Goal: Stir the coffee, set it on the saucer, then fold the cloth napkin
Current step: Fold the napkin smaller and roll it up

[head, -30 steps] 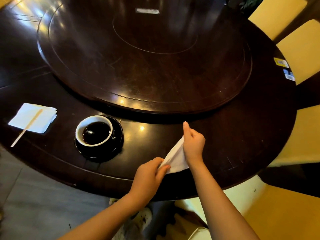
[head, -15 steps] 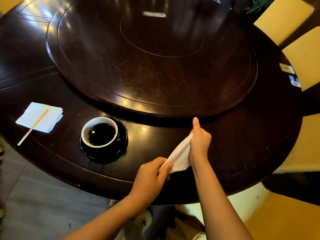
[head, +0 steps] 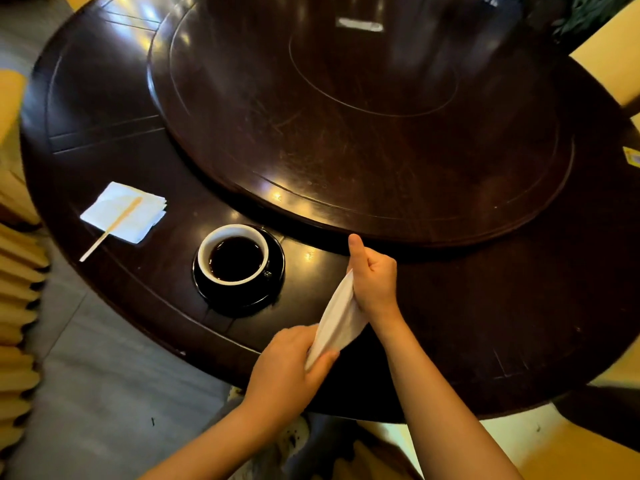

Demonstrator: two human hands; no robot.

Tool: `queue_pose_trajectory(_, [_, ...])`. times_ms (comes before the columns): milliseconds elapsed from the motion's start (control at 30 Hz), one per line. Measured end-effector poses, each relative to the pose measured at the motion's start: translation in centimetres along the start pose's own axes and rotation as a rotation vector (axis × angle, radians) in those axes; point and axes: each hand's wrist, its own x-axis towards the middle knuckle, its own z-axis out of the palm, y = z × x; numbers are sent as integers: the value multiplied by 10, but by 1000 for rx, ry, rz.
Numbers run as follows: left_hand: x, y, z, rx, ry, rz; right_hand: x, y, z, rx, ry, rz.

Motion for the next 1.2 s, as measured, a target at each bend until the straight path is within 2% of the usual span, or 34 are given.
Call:
queue_pose_trajectory(133, [10, -3, 9, -81, 170, -155, 8, 1, 10, 1, -117, -74])
queue_pose_trajectory(233, [16, -8, 18, -136, 261, -229, 18, 7, 2, -71, -204, -66])
queue_pose_trajectory(367, [20, -16, 31, -50, 313, -223, 16, 19, -17, -239, -355, -12])
queue_pose_trajectory(500, [18, -24, 39, 103, 385, -172, 13, 18, -24, -281, -466, 42])
queue_pose_trajectory(633, [14, -32, 42, 174, 356, -190, 10, 11, -17, -305, -510, 31])
queue_pose_trajectory(767, [12, -37, 45, 195, 314, -211, 0, 7, -8, -256, -388, -17])
queue_pose_trajectory(1000, [-3, -46, 48, 165, 277, -216, -8, 17, -15, -215, -448, 96])
queue_pose_trajectory(1067, [-5, -46, 47, 175, 287, -238, -1, 26, -27, -354, -509, 75])
queue_pose_trajectory(1200, [-5, -46, 45, 207, 280, -266, 14, 51, -36, -832, -700, -89])
